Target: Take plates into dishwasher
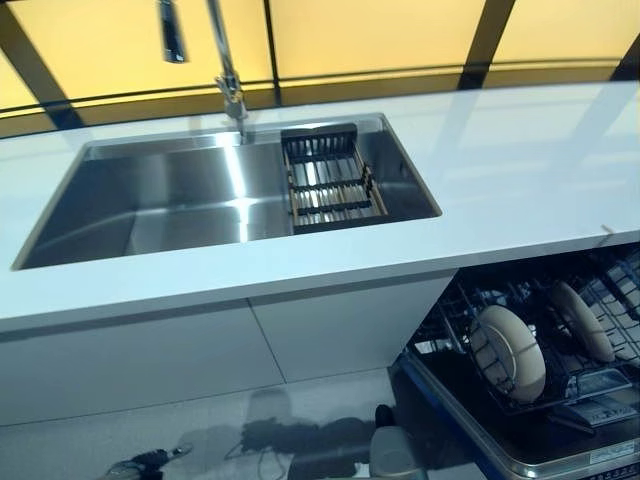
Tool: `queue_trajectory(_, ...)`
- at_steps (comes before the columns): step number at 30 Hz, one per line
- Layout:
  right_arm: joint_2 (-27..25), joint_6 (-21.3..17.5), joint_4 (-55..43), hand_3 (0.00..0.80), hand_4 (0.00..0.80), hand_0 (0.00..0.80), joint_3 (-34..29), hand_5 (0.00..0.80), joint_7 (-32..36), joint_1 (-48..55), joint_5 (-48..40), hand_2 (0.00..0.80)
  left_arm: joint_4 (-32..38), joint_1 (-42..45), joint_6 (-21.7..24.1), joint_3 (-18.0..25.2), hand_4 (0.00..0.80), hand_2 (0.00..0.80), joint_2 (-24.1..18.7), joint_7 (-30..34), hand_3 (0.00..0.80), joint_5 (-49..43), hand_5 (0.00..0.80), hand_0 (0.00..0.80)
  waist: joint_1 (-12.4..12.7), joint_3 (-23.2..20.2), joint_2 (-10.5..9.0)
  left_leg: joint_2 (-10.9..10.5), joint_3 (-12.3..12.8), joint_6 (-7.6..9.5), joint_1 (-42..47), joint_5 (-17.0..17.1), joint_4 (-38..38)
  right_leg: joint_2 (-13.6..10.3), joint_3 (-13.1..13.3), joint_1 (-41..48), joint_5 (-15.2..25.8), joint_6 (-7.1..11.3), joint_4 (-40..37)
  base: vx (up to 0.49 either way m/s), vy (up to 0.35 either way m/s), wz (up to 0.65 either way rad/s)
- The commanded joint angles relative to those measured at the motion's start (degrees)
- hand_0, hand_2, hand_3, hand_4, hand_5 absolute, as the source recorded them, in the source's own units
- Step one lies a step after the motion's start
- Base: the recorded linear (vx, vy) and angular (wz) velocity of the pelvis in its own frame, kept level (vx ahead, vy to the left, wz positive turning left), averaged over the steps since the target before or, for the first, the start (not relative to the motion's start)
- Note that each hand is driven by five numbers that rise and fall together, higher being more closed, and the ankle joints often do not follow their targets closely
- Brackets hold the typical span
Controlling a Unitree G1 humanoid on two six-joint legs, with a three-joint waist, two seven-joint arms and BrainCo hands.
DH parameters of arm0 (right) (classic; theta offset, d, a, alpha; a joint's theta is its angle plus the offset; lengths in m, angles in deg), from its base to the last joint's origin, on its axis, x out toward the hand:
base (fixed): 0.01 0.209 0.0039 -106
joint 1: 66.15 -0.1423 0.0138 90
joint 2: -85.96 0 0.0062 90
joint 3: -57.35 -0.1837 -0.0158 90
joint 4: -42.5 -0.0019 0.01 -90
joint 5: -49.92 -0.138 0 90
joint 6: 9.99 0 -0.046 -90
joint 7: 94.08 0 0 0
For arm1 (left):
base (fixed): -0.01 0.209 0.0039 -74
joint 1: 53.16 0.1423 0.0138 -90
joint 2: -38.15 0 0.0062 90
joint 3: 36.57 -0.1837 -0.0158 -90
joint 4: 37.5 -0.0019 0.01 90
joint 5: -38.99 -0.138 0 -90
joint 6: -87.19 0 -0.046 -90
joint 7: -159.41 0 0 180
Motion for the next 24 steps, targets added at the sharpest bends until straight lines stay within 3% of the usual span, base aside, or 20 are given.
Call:
queue_trajectory(1, -1.6, -3.3, 4.6, 0.000, 0.000, 0.000, -7.3, 0.000, -9.1, 6.4, 6.9, 0.000, 0.4, -3.0, -0.2, -0.8, 0.000, 0.000, -4.9, 2.7, 0.000, -3.2, 0.000, 0.000, -1.1, -2.1, -0.43, -3.5, 1.6, 5.05, 8.9, -1.4, -1.9, 4.4, -5.9, -12.1, 10.5, 0.50, -10.8, -0.380, 0.083, -0.10)
queue_trajectory(2, -0.8, -2.6, 5.1, 0.000, 0.000, 0.000, -9.5, 0.000, -10.6, 9.0, 7.6, 0.000, -0.1, -3.0, 0.1, -1.4, 0.000, 0.000, -4.9, 2.6, 0.000, -2.7, 0.000, 0.000, -0.9, -1.9, -0.47, -4.2, 2.6, 5.22, 8.7, -0.6, -3.4, 4.0, -7.0, -11.9, 10.6, 0.31, -8.1, -0.317, 0.061, -0.10)
queue_trajectory(4, 0.8, -1.3, 5.5, 0.000, 0.000, 0.000, -12.2, 0.000, -13.4, 12.7, 10.4, 0.000, -1.5, -3.2, 0.4, -2.4, 0.000, 0.000, -4.7, 2.4, 0.000, -2.3, 0.000, 0.000, -0.6, -2.0, -0.43, -5.0, 3.6, 5.83, 7.9, 0.8, -5.9, 3.8, -6.5, -12.2, 11.0, 0.06, -2.0, -0.493, 0.065, -0.27)
queue_trajectory(5, 3.1, -1.6, 7.1, 0.000, 0.000, 0.000, -13.5, 0.000, -16.1, 16.3, 14.1, 0.000, -3.3, -2.9, 0.9, -3.6, 0.000, 0.000, -4.0, 2.0, 0.000, -2.0, 0.000, 0.000, -0.3, -2.1, 0.69, -5.0, 3.9, 6.40, 6.0, 4.5, -10.6, 4.2, -4.5, -12.1, 10.9, -0.61, 7.0, -0.700, 0.068, -0.35)
queue_trajectory(6, 4.4, -1.3, 7.6, 0.000, 0.000, 0.000, -13.9, 0.000, -17.3, 17.8, 13.4, 0.000, -3.8, -2.5, 0.9, -4.2, 0.000, 0.000, -3.7, 1.9, 0.000, -2.0, 0.000, 0.000, 0.2, -2.3, 1.47, -4.6, 4.2, 6.41, 4.8, 7.0, -12.7, 4.5, -3.7, -11.9, 9.3, -1.12, 9.8, -0.653, 0.011, -0.35)
queue_trajectory(9, 10.1, -0.8, 8.7, 0.000, 0.000, 0.000, -13.1, 0.000, -22.1, 19.1, 9.7, 0.000, -6.6, -0.3, 1.2, -4.4, 0.000, 0.000, -2.9, 1.8, 0.000, -1.4, 0.000, 0.000, 3.1, -3.3, 3.28, -2.7, 3.1, 5.87, 0.0, 13.4, -16.3, 5.0, -2.9, -5.3, 3.9, -3.30, 11.8, -0.512, -0.153, -0.17)
queue_trajectory(12, 14.6, -0.1, 9.7, 0.000, 0.000, 0.000, -12.8, 0.000, -23.6, 19.7, 8.0, 0.000, -8.8, 1.8, 1.7, -1.8, 0.000, 0.000, -1.8, 0.5, 0.000, -1.4, 0.000, 0.000, 5.8, -5.0, 3.39, -2.1, 2.3, 6.22, -3.3, 15.1, -17.5, 3.8, -3.0, 0.7, 0.4, -4.07, 9.5, -0.396, -0.214, -0.39)
queue_trajectory(15, 20.8, -1.2, 12.2, 0.000, 0.000, 0.000, -10.6, 0.000, -24.9, 19.5, 9.2, 0.000, -10.6, 3.3, 3.5, 1.1, 0.000, 0.000, -1.1, -0.9, 0.000, -2.2, 0.000, 0.000, 8.2, -6.9, 2.12, -0.5, 1.7, 5.82, -6.2, 14.9, -16.0, 1.8, -2.1, 5.0, -2.3, -3.41, 5.7, -0.303, -0.282, -0.74)
queue_trajectory(16, 21.9, -1.6, 13.4, 0.000, 0.000, 0.000, -10.0, 0.000, -25.0, 19.7, 9.9, 0.000, -10.4, 2.9, 3.4, 1.1, 0.000, 0.000, -1.3, -0.9, 0.000, -2.4, 0.000, 0.000, 8.4, -6.8, 1.56, 0.2, 1.4, 5.73, -7.3, 14.5, -14.4, 2.0, -1.5, 5.2, -3.6, -3.12, 5.1, -0.259, -0.350, -0.67)
queue_trajectory(18, 24.8, -2.0, 16.6, 0.000, 0.000, 0.000, -7.0, 0.000, -24.4, 18.8, 10.8, 0.000, -9.8, 1.0, 3.1, 0.4, 0.000, 0.000, -1.8, -2.1, 0.000, -2.9, 0.000, 0.000, 9.9, -6.2, 0.39, 3.8, 3.1, 4.81, -10.1, 13.5, -9.2, 2.2, -4.9, 5.9, -8.3, -2.96, 2.9, -0.248, -0.385, -0.51)
queue_trajectory(19, 25.5, -1.8, 17.3, 0.000, 0.000, 0.000, -5.7, 0.000, -24.0, 18.3, 10.0, 0.000, -9.4, -0.1, 2.7, -0.4, 0.000, 0.000, -2.0, -2.7, 0.000, -2.3, 0.000, 0.000, 9.8, -5.9, 0.29, 5.2, 3.0, 4.24, -10.7, 13.4, -8.1, 3.1, -4.6, 5.9, -9.8, -3.18, 2.2, -0.188, -0.319, -0.54)
queue_trajectory(21, 26.7, -0.3, 17.9, 0.000, 0.000, 0.000, -4.9, 0.000, -24.0, 17.9, 10.8, 0.000, -8.4, -1.8, 1.8, -1.3, 0.000, 0.000, -1.9, -2.4, 0.000, -0.6, 0.000, 0.000, 9.1, -5.6, 0.35, 5.8, 2.6, 3.58, -10.4, 14.2, -8.7, 4.5, -2.9, 5.0, -9.9, -3.08, 2.9, -0.144, -0.167, -0.44)
queue_trajectory(24, 28.9, -1.9, 19.4, 0.000, 0.000, 0.000, -2.5, 0.000, -25.4, 18.1, 12.4, 0.000, -3.6, -6.1, -1.7, -4.7, 0.000, 0.000, -0.3, -1.4, 0.000, -1.6, 0.000, 0.000, 8.9, -5.0, 0.89, 5.3, 2.8, 2.50, -10.0, 17.8, -12.8, 5.8, -4.3, 5.1, -9.4, -3.67, 0.5, -0.239, -0.179, 0.09)
